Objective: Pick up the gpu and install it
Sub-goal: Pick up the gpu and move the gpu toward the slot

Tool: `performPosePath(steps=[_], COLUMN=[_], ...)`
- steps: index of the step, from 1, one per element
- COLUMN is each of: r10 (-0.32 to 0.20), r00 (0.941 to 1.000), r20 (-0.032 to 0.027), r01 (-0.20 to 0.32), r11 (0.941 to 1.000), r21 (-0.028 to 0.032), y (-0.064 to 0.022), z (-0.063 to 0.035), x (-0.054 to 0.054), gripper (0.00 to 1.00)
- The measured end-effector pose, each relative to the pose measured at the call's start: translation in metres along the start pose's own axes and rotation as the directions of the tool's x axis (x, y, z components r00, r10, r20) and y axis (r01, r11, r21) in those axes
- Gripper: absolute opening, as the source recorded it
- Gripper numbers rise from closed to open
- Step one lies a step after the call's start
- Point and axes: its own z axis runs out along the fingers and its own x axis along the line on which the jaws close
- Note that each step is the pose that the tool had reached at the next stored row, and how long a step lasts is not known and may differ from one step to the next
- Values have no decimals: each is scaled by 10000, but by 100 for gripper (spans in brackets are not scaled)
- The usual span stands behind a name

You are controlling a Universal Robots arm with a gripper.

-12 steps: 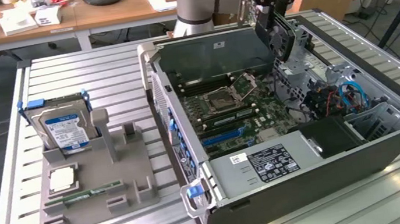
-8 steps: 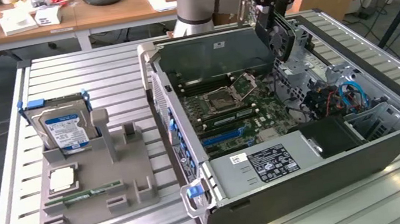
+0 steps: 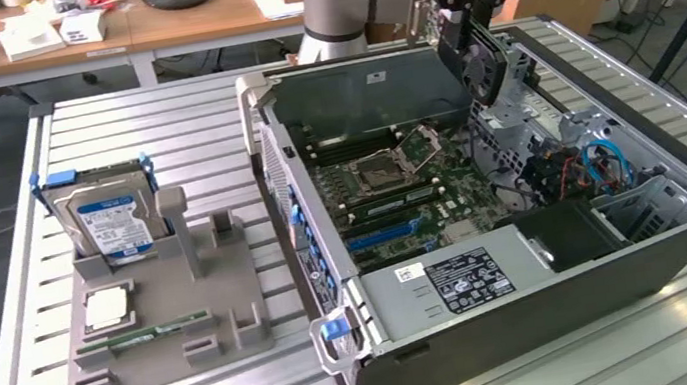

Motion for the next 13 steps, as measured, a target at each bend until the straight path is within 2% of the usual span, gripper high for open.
performPosePath(steps=[9, 11, 13], r10=[-43, -457, -617], r00=[10000, 9990, 9981], r20=[-2, -24, -31], r01=[43, 457, 617], r11=[10000, 9990, 9981], r21=[-1, -12, -14], y=[0, 0, 0], z=[0, 1, 0], x=[1, 1, 1], gripper=[26, 26, 26])
